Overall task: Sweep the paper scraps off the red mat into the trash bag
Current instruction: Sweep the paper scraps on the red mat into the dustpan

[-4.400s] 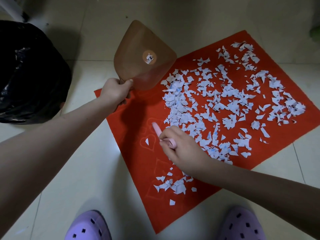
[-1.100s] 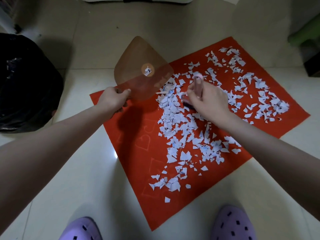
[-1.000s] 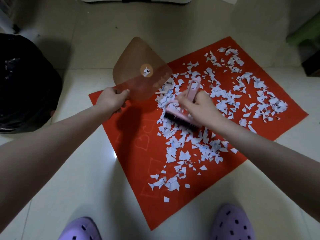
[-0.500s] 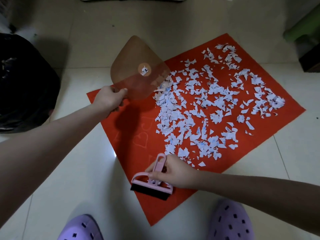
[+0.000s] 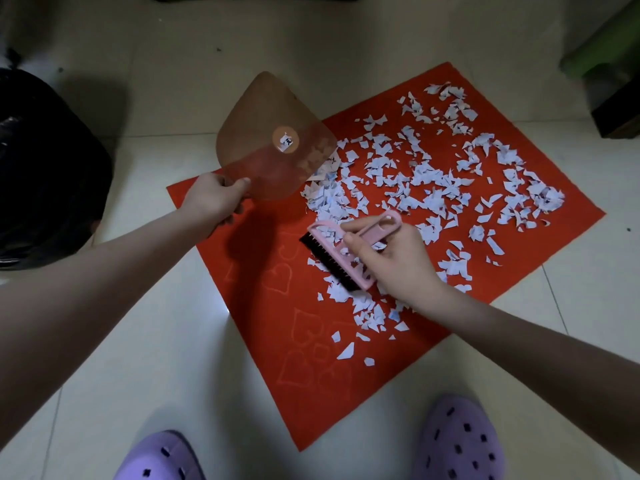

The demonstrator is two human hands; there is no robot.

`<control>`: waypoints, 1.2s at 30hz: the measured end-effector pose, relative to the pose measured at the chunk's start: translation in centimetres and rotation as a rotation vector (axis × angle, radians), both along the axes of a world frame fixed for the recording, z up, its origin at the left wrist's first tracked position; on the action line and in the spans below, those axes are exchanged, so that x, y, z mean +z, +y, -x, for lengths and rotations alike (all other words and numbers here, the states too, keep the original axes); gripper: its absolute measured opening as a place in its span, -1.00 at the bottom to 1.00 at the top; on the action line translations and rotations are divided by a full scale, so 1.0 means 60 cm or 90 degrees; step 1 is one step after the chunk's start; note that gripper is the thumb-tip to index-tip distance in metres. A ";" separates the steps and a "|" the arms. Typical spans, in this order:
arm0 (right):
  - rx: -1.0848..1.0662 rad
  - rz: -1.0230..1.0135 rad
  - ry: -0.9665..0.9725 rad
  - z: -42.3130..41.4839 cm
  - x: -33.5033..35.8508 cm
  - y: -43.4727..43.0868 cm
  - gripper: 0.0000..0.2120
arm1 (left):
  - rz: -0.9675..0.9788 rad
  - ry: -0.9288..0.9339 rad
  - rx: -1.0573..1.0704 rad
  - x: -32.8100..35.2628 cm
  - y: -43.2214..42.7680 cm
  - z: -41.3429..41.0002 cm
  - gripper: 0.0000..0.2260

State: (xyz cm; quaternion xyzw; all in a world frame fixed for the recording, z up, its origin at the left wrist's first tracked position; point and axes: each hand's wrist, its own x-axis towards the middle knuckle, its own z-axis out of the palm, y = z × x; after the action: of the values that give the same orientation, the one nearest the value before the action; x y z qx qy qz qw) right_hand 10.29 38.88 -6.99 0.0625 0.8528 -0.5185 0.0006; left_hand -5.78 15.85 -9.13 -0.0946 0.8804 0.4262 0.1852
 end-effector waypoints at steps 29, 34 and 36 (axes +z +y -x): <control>0.239 0.069 -0.273 -0.054 -0.034 0.023 -0.91 | -0.006 -0.007 -0.027 -0.004 0.021 -0.004 -0.66; 0.321 0.004 -0.328 -0.049 -0.044 0.044 -0.89 | -0.003 -0.008 -0.021 -0.006 0.023 -0.004 -0.67; 0.248 0.016 -0.283 -0.032 -0.040 0.062 -0.89 | -0.004 -0.006 -0.020 -0.007 0.024 -0.003 -0.67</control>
State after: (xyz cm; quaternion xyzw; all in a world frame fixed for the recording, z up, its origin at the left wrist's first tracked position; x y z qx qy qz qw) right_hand 12.22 42.60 -9.40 0.0101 0.8212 -0.4927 0.2877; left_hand -5.62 17.26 -9.53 -0.0821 0.8796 0.4253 0.1966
